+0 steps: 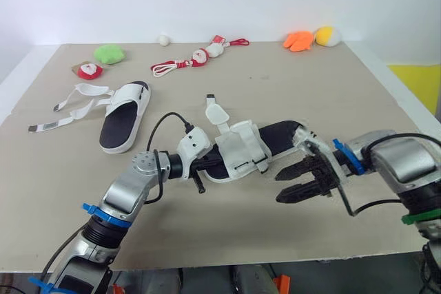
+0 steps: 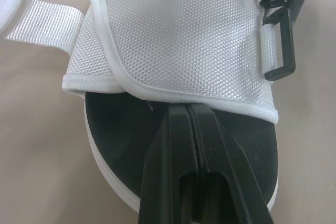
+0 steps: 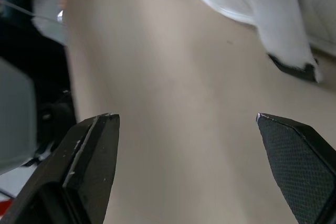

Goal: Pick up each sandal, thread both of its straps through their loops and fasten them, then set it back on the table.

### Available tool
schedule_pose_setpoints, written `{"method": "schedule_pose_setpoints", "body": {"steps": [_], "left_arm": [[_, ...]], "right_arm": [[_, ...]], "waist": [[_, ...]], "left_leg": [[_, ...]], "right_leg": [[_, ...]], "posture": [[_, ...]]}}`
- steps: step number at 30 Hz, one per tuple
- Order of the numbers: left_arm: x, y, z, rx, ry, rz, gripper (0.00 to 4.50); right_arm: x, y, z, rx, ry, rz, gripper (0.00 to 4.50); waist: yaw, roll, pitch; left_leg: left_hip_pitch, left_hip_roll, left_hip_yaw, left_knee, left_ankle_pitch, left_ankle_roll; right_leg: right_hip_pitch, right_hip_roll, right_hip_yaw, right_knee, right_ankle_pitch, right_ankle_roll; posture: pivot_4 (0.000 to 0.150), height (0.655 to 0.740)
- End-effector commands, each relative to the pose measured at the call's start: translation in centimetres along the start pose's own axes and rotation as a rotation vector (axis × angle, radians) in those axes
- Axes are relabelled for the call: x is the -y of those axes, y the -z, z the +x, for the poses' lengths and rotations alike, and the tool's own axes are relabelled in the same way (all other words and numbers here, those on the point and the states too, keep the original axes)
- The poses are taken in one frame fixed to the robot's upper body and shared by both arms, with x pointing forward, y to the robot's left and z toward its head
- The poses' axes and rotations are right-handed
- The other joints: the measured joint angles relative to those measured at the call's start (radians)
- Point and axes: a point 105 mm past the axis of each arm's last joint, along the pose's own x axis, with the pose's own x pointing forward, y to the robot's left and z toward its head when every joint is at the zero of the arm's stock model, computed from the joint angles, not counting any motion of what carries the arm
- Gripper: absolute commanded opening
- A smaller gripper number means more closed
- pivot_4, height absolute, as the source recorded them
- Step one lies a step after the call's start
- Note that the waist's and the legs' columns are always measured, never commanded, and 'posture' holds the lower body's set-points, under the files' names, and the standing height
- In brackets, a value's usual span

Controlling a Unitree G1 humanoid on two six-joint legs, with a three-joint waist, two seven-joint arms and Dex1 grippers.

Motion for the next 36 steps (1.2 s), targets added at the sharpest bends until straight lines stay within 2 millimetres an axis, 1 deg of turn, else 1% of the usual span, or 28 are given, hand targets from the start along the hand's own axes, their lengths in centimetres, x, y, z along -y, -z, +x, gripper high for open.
{"method": "schedule_pose_setpoints", "body": {"steps": [1,7,13,16,18,23,28,31,35,36], "left_arm": [[0.7,0.8,0.3,-0.025,0.034,-0.013,0.00],[0.6,0.7,0.2,-0.025,0.029,-0.013,0.00],[0.6,0.7,0.2,-0.024,0.027,-0.013,0.00],[0.6,0.7,0.2,-0.025,0.025,-0.012,0.00],[0.6,0.7,0.3,-0.023,0.026,-0.012,0.00],[0.6,0.5,0.4,-0.020,0.027,-0.007,0.00],[0.6,0.6,0.3,-0.023,0.030,-0.004,0.00],[0.5,0.5,0.4,-0.023,0.030,-0.003,0.00],[0.5,0.5,0.3,-0.023,0.027,-0.001,0.00],[0.5,0.5,0.2,-0.024,0.026,-0.001,0.00]], "right_arm": [[0.7,-1.1,-0.2,0.035,0.073,-0.044,4.48],[1.6,-1.4,0.0,0.043,0.118,-0.057,4.48],[2.1,-1.1,-0.3,0.026,0.141,-0.074,4.48],[2.7,-1.6,-0.4,0.046,0.175,-0.074,4.48],[2.8,-2.0,-0.2,0.058,0.185,-0.076,4.48],[2.6,-2.5,0.2,0.072,0.168,-0.080,4.48],[1.6,-2.9,0.8,0.077,0.099,-0.096,4.48],[1.4,-3.1,1.2,0.081,0.086,-0.097,3.67],[1.3,-2.9,1.5,0.071,0.076,-0.097,1.67],[1.3,-2.8,1.5,0.066,0.071,-0.096,1.27]], "waist": [[-0.001,0.000,0.000],[-0.003,0.000,0.000],[-0.003,0.000,0.000],[-0.003,0.000,0.000],[-0.003,0.000,0.000],[-0.004,0.000,0.000],[-0.005,0.000,0.000],[-0.005,0.000,0.000],[-0.003,0.000,0.000],[-0.003,0.000,0.000]], "left_leg": [[0.000,0.000,0.000,0.000,0.000,0.000],[0.000,0.000,0.000,0.000,0.000,0.000],[0.000,0.000,0.000,0.000,0.000,0.000],[0.000,0.000,0.000,0.000,0.000,0.000],[0.000,0.000,0.000,0.000,0.000,0.000],[0.001,0.000,0.000,0.000,0.000,0.000],[0.001,0.000,0.000,0.001,0.000,0.000],[0.001,0.000,0.000,0.001,0.000,0.000],[0.000,0.000,-0.001,0.001,0.000,0.000],[0.000,0.000,-0.001,0.001,0.000,0.000]], "right_leg": [[0.000,0.000,0.000,0.000,0.000,0.000],[0.001,0.000,0.000,0.000,0.000,0.000],[0.001,0.000,0.000,0.000,0.000,0.000],[0.001,0.000,0.000,0.000,0.000,0.000],[0.001,0.000,0.000,0.000,0.000,0.000],[0.002,0.000,0.000,0.000,0.000,0.000],[0.002,0.000,0.000,0.000,0.000,0.000],[0.002,0.000,0.000,0.000,0.001,0.001],[0.002,0.000,0.000,0.000,0.001,0.001],[0.002,0.000,0.000,0.000,0.001,0.001]], "posture": [[0.150,0.7400],[0.150,0.7400],[0.150,0.7400],[0.150,0.7400],[0.150,0.7400],[0.150,0.7400],[0.150,0.7400],[0.150,0.7400],[0.150,0.7400],[0.150,0.7400]]}}
